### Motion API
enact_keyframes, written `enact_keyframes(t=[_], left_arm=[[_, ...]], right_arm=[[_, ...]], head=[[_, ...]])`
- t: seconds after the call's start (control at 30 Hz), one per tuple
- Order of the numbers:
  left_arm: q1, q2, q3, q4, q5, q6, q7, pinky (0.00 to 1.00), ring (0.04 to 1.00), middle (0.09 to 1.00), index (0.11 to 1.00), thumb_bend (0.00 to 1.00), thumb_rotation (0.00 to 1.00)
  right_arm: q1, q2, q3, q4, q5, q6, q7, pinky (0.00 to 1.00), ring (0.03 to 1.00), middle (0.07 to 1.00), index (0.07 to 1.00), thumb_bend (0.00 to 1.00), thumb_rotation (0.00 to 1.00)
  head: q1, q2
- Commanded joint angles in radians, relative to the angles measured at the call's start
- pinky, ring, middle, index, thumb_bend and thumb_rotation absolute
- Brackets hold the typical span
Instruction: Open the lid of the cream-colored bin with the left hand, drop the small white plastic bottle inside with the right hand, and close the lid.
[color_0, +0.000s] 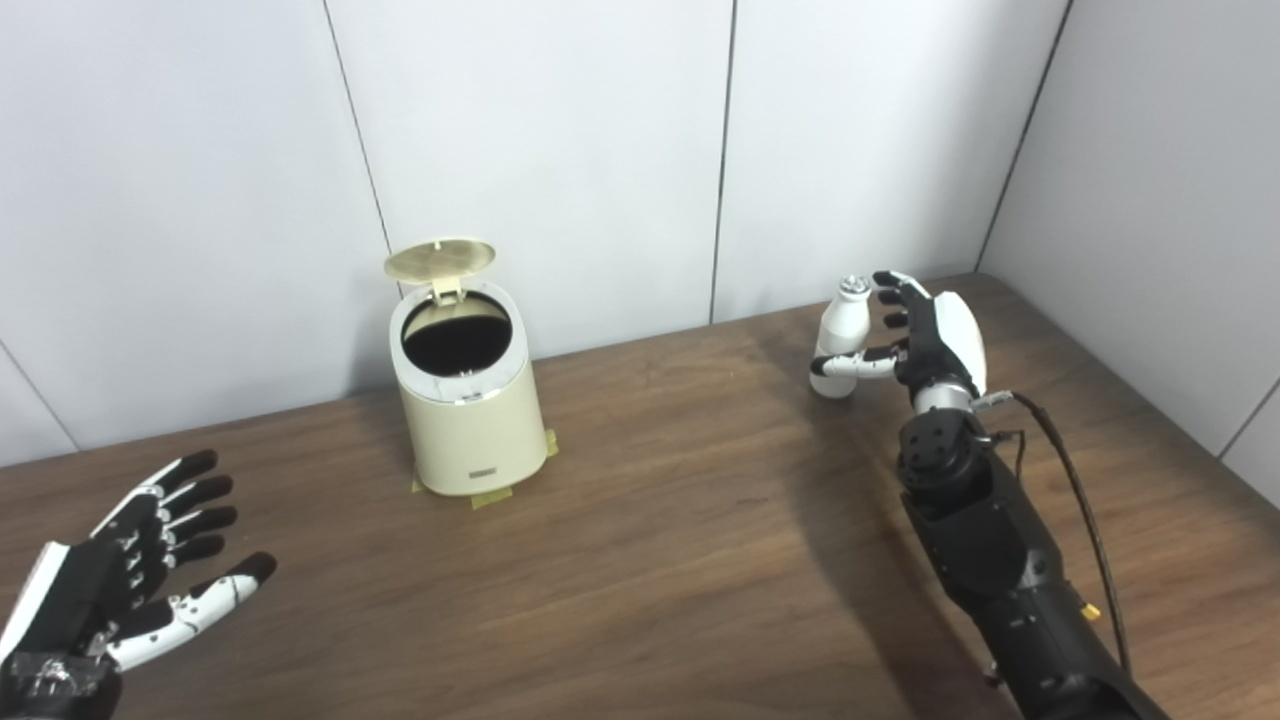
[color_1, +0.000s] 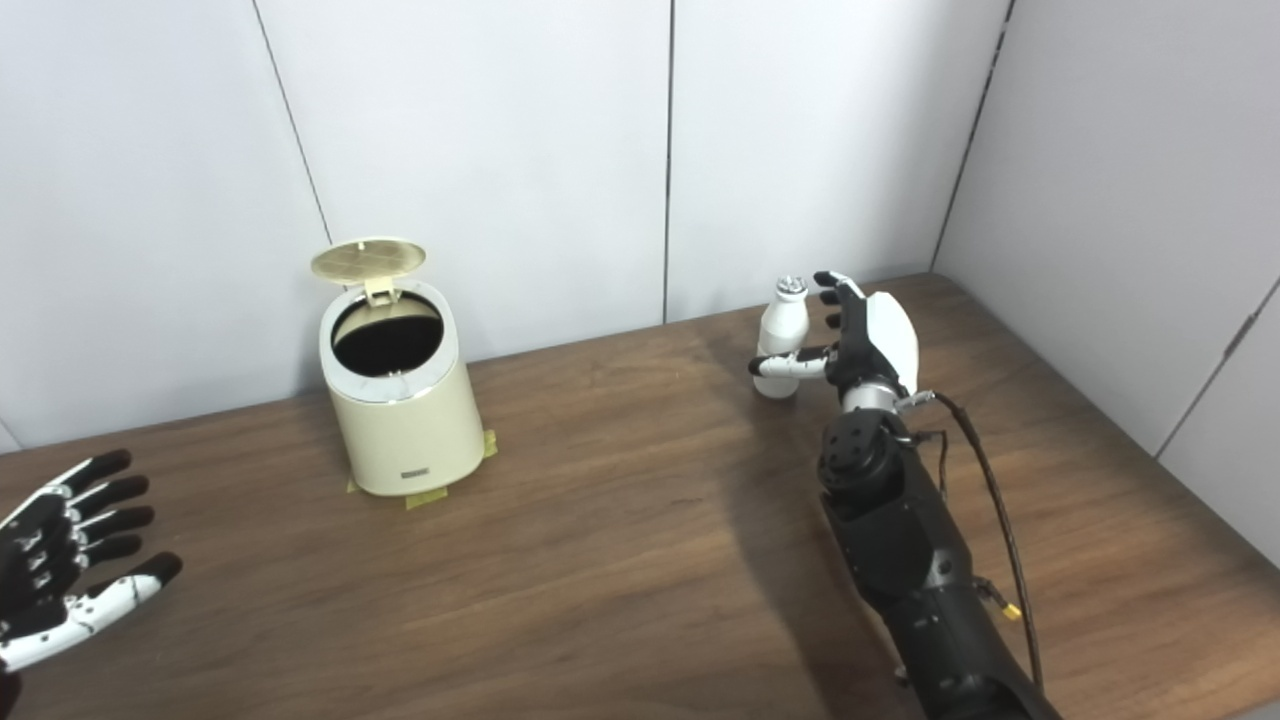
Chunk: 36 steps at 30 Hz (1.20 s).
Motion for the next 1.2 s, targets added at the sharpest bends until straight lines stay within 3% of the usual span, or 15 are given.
enact_keyframes(t=[0.0, 0.5, 0.77, 0.83, 0.97, 1.03, 1.17], left_arm=[[-0.028, 0.007, 0.003, -0.026, 0.009, -0.001, 0.010, 0.77, 0.794, 0.844, 0.903, 0.59, 0.00], [-0.023, -0.004, 0.003, -0.041, 0.012, -0.001, 0.004, 0.81, 0.828, 0.867, 0.928, 0.55, 0.00], [-0.022, -0.008, 0.005, -0.051, 0.022, -0.001, 0.001, 0.82, 0.832, 0.871, 0.927, 0.54, 0.00], [-0.022, -0.010, 0.006, -0.055, 0.024, -0.001, -0.002, 0.82, 0.834, 0.874, 0.935, 0.53, 0.00], [-0.019, -0.012, 0.008, -0.060, 0.023, -0.001, -0.004, 0.83, 0.833, 0.873, 0.940, 0.53, 0.00], [-0.019, -0.013, 0.008, -0.064, 0.030, -0.001, -0.007, 0.83, 0.831, 0.870, 0.933, 0.54, 0.00], [-0.023, -0.016, 0.011, -0.062, 0.031, -0.001, -0.009, 0.81, 0.825, 0.866, 0.926, 0.54, 0.00]], right_arm=[[-0.049, -0.018, -0.004, -0.024, -0.007, -0.018, -0.009, 0.61, 0.733, 0.798, 0.813, 0.84, 0.05], [-0.053, -0.004, -0.014, 0.003, 0.010, -0.086, -0.043, 0.59, 0.705, 0.767, 0.774, 0.80, 0.00], [-0.055, -0.001, -0.030, 0.039, 0.023, -0.149, -0.081, 0.54, 0.597, 0.665, 0.656, 0.80, 0.00], [-0.056, 0.001, -0.032, 0.043, 0.025, -0.154, -0.085, 0.51, 0.564, 0.612, 0.527, 0.58, 0.10], [-0.056, 0.002, -0.021, 0.055, 0.006, -0.168, -0.110, 0.41, 0.461, 0.488, 0.491, 0.53, 0.00], [-0.059, 0.004, -0.021, 0.068, 0.005, -0.185, -0.126, 0.36, 0.407, 0.471, 0.507, 0.52, 0.00], [-0.064, 0.006, -0.016, 0.088, 0.005, -0.205, -0.142, 0.34, 0.389, 0.471, 0.513, 0.52, 0.00]], head=[[-0.003, 0.002], [0.002, 0.003], [0.006, 0.007], [0.006, 0.008], [0.009, 0.010], [0.009, 0.011], [0.004, 0.010]])
